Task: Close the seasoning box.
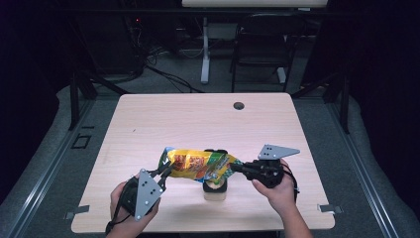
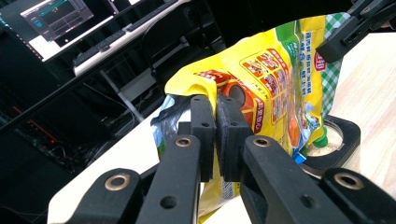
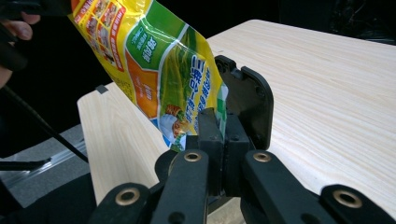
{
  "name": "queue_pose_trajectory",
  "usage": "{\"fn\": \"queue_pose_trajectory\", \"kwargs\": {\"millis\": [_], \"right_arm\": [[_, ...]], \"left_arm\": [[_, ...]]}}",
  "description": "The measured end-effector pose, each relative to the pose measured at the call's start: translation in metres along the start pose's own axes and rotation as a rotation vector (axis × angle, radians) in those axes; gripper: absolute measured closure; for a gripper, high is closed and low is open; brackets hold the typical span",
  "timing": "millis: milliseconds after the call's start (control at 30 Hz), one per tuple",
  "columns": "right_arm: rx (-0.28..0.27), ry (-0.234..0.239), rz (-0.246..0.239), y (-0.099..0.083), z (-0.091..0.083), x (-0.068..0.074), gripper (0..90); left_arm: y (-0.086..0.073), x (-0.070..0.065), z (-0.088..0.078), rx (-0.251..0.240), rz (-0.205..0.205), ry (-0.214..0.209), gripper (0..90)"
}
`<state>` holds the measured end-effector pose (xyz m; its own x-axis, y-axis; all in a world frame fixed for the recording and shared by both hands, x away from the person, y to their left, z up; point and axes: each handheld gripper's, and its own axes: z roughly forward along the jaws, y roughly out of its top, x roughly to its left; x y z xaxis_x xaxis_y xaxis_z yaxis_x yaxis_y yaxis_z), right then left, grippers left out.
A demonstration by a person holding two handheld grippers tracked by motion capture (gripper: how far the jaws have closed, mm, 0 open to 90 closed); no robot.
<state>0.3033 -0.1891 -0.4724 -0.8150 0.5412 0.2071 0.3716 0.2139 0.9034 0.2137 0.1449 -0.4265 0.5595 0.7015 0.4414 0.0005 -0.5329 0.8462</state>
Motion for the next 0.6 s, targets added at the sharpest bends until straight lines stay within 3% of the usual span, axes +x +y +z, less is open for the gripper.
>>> {"fn": "queue_pose_trajectory", "kwargs": {"millis": [167,267,333,400,600], "right_arm": [[0.015,-0.004,-0.004,-0.0002,0.0019,0.0008,89.6],[-0.027,-0.017,-0.004,-0.0002,0.0006,0.0021,89.8],[-0.010,-0.010,-0.007,-0.0001,0.0018,0.0023,89.8],[-0.029,-0.028,-0.013,-0.0008,0.0014,0.0037,89.9],[-0.015,-0.015,-0.002,-0.0005,0.0022,0.0026,89.7]], "left_arm": [[-0.0005,0.0000,-0.0002,0.000,0.003,0.001,87.2],[0.0006,0.0009,-0.0010,-0.005,0.000,0.006,87.2],[0.0015,0.0017,-0.0012,-0.005,0.004,0.004,87.2],[0.0020,0.0017,-0.0014,-0.008,0.005,0.007,87.2],[0.0014,0.0019,-0.0012,-0.008,0.006,0.009,87.2]]}}
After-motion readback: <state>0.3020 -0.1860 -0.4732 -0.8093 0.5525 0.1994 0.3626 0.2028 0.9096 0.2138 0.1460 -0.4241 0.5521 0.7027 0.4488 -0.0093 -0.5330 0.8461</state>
